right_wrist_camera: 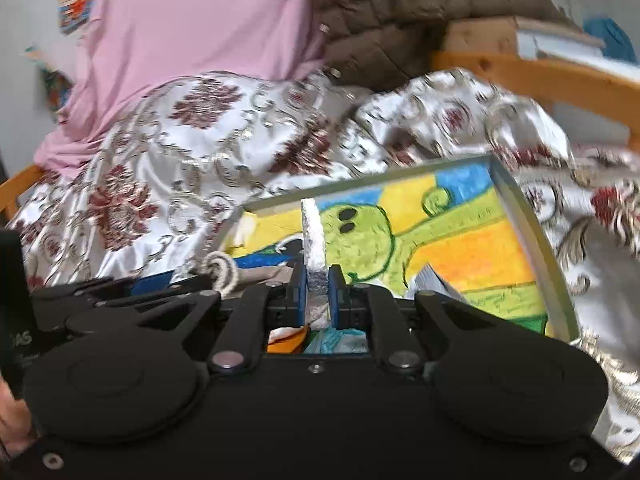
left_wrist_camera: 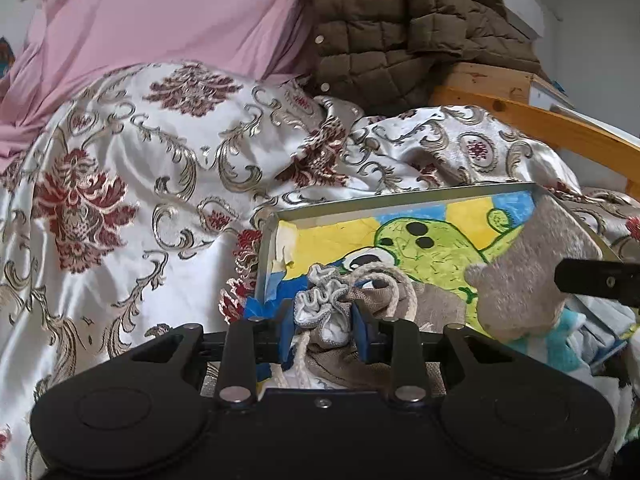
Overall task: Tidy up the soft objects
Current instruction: 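Carry pouch and white strip into the tin tray and open both tools, then lift both tools away from the tray toward the pile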
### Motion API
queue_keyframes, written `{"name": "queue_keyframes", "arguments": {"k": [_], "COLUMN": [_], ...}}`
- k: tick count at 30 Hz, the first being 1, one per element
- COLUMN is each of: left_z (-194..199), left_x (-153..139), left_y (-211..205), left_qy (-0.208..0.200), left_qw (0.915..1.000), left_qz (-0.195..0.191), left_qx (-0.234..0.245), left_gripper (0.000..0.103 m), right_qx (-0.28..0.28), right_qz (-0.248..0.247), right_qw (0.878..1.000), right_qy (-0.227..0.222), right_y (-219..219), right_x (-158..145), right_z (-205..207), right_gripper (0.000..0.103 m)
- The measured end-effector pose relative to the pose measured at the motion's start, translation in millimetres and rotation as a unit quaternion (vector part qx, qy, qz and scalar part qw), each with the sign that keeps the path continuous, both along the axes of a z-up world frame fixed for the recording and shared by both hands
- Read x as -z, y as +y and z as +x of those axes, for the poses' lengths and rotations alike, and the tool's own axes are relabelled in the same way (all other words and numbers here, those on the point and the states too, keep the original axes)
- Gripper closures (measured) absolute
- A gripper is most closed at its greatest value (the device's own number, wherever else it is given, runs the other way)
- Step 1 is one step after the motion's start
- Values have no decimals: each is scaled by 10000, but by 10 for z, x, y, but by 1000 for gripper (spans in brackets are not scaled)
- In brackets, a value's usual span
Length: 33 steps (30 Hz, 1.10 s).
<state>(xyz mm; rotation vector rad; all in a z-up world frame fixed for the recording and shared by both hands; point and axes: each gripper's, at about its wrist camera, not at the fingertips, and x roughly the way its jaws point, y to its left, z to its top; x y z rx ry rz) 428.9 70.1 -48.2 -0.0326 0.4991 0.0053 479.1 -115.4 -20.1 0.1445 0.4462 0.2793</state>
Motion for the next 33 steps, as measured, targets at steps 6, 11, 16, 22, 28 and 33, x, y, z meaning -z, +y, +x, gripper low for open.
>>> {"name": "queue_keyframes", "arguments": {"k": [6, 11, 16, 22, 28, 33], "left_z": [46, 37, -15, -169, -401, -715], "left_x": [-19, -15, -51, -198, -401, -564], "left_y": [80, 25, -5, -64, -171, -213], "left_qy": [65, 60, 43, -113, -390, -542], "left_qw": [9994, 9998, 9997, 9998, 9992, 9985], "left_qz": [-319, -177, -122, -144, 26, -102], "left_qx": [-73, -96, -219, -126, -32, -23], "left_gripper": [67, 57, 43, 29, 25, 21], "right_qx": [370, 539, 682, 784, 746, 660], "right_qz": [194, 110, 74, 144, -44, -227], "right_qw": [9988, 9980, 9966, 9963, 9971, 9958], "right_qy": [251, 319, 455, 319, -111, -595], "right_y": [-49, -94, -185, -259, -247, -246], "right_x": [68, 128, 96, -83, -322, -553], "right_z": [218, 263, 197, 20, -261, -557], "right_gripper": [95, 85, 63, 51, 34, 18]}}
